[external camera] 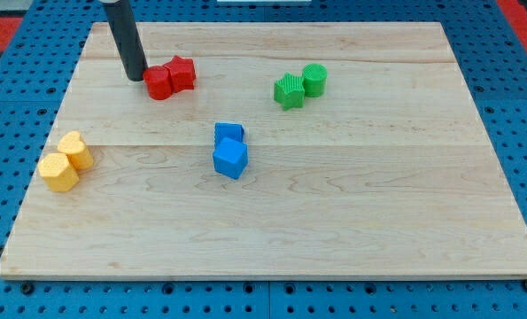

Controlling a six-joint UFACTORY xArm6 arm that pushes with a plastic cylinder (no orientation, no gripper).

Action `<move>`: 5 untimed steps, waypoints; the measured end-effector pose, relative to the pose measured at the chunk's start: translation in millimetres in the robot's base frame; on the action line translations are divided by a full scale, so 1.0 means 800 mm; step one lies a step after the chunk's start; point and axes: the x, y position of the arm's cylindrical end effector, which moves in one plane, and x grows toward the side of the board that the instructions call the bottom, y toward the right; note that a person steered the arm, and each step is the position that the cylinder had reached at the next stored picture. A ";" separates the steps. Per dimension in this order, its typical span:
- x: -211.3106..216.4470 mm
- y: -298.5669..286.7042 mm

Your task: Place the yellow hexagon right to the yellow heart

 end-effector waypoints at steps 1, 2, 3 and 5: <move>0.005 0.000; 0.017 0.000; 0.055 0.000; 0.128 0.041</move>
